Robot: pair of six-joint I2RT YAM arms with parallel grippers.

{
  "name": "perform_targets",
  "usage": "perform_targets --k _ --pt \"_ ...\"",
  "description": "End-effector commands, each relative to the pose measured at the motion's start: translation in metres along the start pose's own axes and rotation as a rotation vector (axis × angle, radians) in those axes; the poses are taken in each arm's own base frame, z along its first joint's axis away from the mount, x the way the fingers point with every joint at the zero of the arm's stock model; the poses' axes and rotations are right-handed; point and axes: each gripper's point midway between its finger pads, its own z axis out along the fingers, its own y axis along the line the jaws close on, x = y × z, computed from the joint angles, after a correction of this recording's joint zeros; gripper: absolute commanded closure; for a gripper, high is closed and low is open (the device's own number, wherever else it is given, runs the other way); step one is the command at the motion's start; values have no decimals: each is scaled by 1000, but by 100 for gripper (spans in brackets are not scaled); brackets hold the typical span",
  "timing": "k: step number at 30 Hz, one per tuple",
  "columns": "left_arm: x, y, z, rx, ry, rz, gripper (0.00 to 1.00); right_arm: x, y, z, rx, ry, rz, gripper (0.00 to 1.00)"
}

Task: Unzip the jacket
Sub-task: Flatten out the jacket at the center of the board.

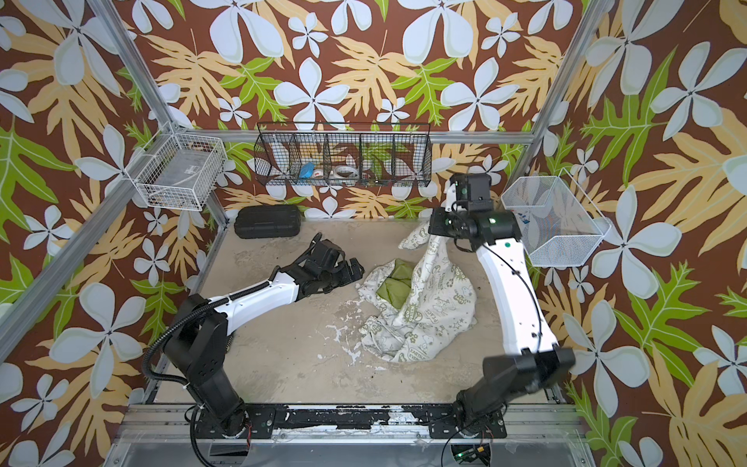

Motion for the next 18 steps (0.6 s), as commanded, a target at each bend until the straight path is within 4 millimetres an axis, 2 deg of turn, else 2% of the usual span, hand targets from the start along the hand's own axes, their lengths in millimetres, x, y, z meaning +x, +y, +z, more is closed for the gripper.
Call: perform_targets --k 1,4,6,8,9,10,12,13,15,18 --pt "14 -10 0 10 55 7 0 39 -23 -47 78 -37 146 100" --pt "29 -22 5 -7 100 48 0 113 -31 -85 47 40 285 100" --pt "43 -33 10 -4 138 76 0 164 -22 -98 -44 136 375 100" --pt "57 -42 14 4 169 84 0 201 -15 -109 -106 209 467 100" --pt "65 -46 16 8 187 85 0 212 -11 -116 -142 218 498 94" --pt "70 -49 18 10 197 87 0 218 -11 -125 -150 212 517 84" --pt "86 -54 24 2 220 106 0 217 -16 -147 -124 177 509 47" --pt "91 -54 27 -7 226 112 0 214 -18 -155 -110 170 492 38" --pt "100 -51 33 -26 237 125 1 204 -11 -165 -133 167 458 30" --pt "104 -45 45 -54 234 115 4 194 -7 -166 -143 163 457 26"
